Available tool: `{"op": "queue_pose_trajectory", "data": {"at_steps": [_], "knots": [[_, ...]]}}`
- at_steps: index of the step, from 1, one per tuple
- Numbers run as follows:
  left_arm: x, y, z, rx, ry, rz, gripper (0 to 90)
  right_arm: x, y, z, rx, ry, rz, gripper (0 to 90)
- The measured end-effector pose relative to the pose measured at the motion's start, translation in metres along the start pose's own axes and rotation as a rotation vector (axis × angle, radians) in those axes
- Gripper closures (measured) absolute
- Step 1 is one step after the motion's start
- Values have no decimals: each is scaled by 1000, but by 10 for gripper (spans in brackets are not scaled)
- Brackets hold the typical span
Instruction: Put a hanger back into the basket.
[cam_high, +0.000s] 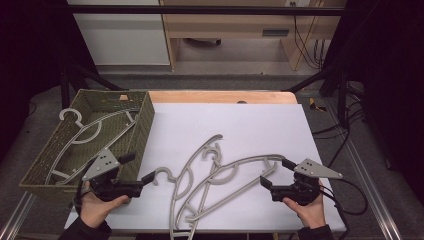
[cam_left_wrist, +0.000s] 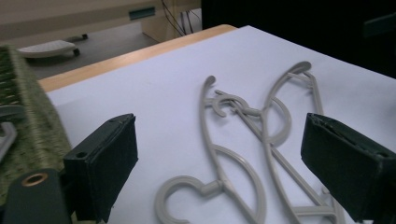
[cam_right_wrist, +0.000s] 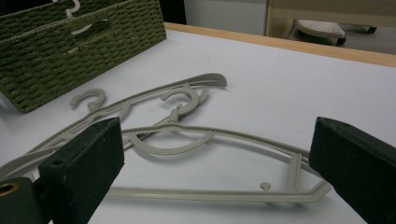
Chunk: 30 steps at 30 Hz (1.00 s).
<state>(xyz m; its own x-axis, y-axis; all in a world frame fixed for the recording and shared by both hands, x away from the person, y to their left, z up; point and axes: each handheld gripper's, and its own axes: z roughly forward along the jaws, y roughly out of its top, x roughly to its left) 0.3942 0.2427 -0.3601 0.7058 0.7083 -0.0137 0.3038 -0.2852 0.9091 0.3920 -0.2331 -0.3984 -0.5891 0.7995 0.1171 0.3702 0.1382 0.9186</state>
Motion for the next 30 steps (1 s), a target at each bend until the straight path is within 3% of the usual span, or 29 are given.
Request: {"op": "queue_pose_trajectory", "data": {"at_steps": [6,15,30], "knots": [[-17,2,22,52,-39,34,111,0,0,-1,4,6,-6,36],[-31,6,52,138,-81,63,122,0,0,-3,8,3,-9,37],[-48,0,112,375,-158,139,246,0,0,-1,24,-1,-14,38]]}}
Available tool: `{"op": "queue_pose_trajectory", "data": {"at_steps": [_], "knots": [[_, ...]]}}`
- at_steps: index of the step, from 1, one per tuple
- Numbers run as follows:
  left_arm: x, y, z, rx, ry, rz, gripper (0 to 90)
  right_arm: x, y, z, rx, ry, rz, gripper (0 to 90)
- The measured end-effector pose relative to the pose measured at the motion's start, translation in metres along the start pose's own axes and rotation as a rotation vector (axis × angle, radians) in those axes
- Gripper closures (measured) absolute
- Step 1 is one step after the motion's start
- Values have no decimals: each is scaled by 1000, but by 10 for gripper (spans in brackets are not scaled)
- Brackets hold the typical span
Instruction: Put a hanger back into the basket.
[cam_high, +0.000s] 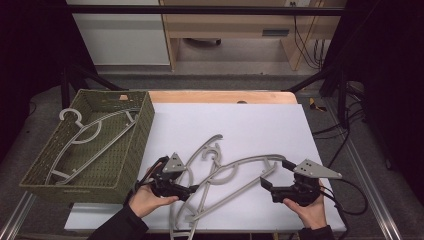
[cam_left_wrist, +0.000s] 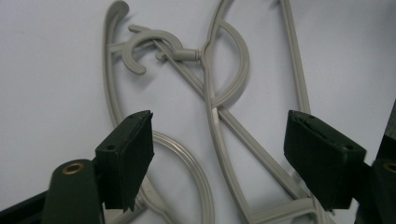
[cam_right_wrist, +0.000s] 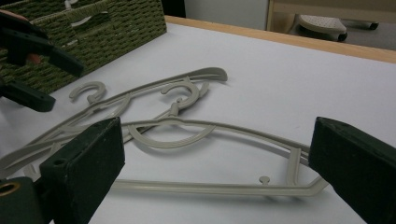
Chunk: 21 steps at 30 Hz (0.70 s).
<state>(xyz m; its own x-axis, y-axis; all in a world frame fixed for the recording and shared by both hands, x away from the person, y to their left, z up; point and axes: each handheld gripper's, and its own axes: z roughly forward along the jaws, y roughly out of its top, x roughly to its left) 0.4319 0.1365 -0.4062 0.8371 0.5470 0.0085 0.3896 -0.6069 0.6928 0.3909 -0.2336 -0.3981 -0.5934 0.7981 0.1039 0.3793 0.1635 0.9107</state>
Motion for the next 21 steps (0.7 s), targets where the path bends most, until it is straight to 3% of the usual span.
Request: {"op": "queue_pose_trajectory", "data": {"at_steps": [10,21], "knots": [[-5,2,35,112,-5,27,396,1,-1,2,13,7,-2,37],[-4,1,61,236,26,58,590,1,-1,3,22,12,-3,36]]}}
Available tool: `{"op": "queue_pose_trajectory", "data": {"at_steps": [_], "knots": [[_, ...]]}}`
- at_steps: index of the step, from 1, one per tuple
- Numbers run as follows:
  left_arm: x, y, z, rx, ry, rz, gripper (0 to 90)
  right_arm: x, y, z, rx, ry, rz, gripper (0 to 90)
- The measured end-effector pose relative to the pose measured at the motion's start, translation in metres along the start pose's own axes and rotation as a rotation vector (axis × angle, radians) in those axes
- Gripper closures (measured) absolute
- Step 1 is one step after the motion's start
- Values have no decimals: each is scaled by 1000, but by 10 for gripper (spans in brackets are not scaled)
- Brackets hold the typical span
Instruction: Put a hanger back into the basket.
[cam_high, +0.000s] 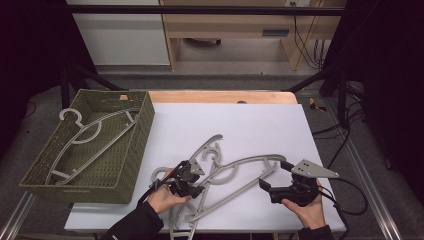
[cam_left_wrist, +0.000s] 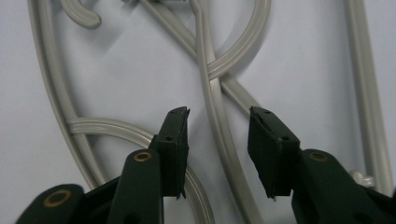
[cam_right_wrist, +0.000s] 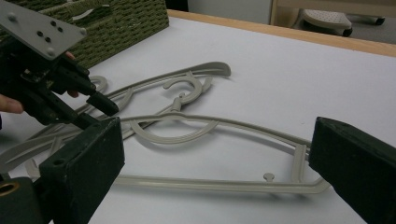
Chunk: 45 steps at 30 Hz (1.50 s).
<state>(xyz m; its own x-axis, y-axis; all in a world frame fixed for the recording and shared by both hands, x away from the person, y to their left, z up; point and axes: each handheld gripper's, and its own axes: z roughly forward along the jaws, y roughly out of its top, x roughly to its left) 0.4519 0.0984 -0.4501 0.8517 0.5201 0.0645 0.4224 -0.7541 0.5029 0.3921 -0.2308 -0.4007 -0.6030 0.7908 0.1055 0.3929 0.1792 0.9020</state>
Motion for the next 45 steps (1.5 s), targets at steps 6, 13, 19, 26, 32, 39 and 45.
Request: {"op": "queue_pose_trajectory", "data": {"at_steps": [6,13,19,26,32,39,45], "knots": [[1,0,6,25,-18,-14,695,0,0,0,1,5,0,37],[2,1,7,39,-40,-67,756,0,0,1,2,3,-1,36],[1,2,6,44,-20,-128,791,0,0,0,3,6,0,35],[1,-4,2,6,-54,-158,817,1,0,0,4,9,1,35],[-1,-8,-9,-48,-70,-156,819,0,0,-1,3,9,-2,35],[-3,-9,-31,-117,-54,-150,820,0,0,-2,1,11,-6,36],[4,-11,-53,-170,-13,-179,819,-1,0,-4,-3,7,-7,36]]}}
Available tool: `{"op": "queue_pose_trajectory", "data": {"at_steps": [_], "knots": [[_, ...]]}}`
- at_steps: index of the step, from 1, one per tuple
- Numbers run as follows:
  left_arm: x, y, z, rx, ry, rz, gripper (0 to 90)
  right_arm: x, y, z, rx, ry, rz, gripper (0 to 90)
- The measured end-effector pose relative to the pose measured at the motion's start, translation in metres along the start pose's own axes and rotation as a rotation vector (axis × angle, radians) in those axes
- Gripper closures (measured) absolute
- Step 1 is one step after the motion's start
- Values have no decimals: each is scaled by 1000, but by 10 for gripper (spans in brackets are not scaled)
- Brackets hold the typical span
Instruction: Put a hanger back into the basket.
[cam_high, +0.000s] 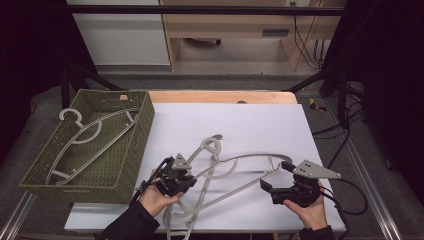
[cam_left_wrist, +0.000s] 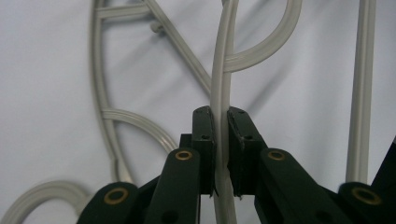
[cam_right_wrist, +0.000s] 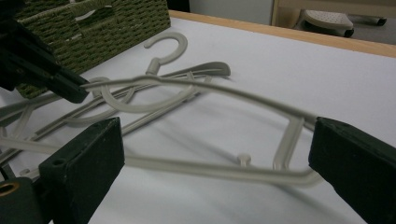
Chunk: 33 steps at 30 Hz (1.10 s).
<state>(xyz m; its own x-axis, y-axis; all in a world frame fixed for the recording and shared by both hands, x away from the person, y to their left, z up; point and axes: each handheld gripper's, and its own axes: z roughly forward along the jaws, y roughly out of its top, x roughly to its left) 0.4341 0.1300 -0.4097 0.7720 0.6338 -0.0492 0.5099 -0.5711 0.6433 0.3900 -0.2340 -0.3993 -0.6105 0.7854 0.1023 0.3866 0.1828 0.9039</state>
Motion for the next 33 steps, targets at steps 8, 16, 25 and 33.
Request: {"op": "queue_pose_trajectory", "data": {"at_steps": [8,16,25,33], "knots": [[14,-1,-26,-44,55,-41,819,-1,1,-3,-9,-4,6,34],[25,1,-50,-86,117,-43,819,-3,1,-4,-14,-10,13,33],[40,1,-92,-146,175,-45,819,-4,1,-5,-20,-19,20,31],[55,5,-134,-180,255,-22,819,-4,1,-5,-20,-22,19,29]]}}
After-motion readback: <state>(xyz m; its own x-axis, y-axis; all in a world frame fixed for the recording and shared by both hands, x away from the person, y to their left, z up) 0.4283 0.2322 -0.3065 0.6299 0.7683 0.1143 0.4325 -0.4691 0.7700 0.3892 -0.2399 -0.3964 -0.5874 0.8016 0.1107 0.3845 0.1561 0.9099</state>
